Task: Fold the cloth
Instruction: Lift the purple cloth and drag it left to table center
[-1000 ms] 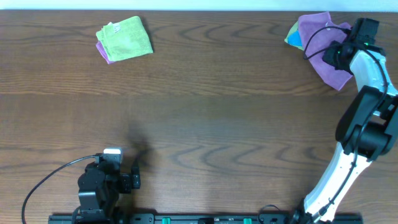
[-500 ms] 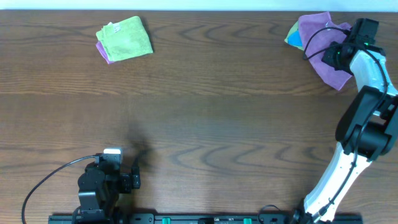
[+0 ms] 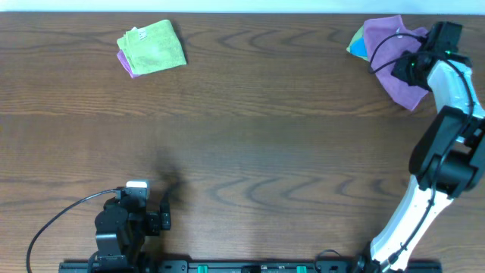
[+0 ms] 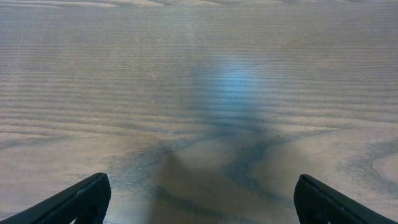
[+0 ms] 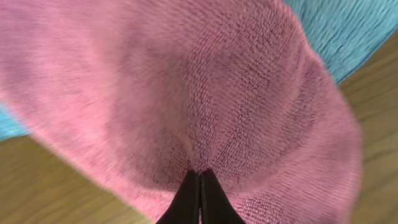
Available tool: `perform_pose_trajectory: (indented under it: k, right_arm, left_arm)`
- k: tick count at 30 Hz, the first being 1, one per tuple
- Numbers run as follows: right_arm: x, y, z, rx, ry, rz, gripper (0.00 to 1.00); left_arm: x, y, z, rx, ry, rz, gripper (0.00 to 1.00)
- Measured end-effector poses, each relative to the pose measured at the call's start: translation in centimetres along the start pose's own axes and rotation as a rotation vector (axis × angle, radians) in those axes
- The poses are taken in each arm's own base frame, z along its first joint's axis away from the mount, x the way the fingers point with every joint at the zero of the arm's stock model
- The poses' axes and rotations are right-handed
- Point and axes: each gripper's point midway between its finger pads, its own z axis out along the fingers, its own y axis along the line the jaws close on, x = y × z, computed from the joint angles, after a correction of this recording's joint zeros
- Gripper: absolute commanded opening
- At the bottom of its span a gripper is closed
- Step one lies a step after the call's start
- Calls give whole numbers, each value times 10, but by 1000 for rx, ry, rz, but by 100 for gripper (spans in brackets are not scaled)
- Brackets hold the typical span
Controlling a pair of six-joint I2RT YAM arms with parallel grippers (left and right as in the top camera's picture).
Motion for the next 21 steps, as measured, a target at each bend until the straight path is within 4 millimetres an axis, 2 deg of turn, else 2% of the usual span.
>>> perform_pose_trajectory:
  k: [5, 9, 14, 21]
  right_arm:
    - [-16, 28, -57, -31, -58, -89, 1]
    - [-12, 56, -105, -61, -68, -183, 1]
    - [13, 87, -143, -90, -18, -305, 1]
    - [68, 149, -192, -166, 57, -532, 1]
  left_arm:
    - [0, 0, 0, 0, 0, 0, 95]
    - [0, 0, 0, 0, 0, 0, 95]
    - [0, 0, 0, 0, 0, 0, 95]
    - [0, 0, 0, 0, 0, 0, 96]
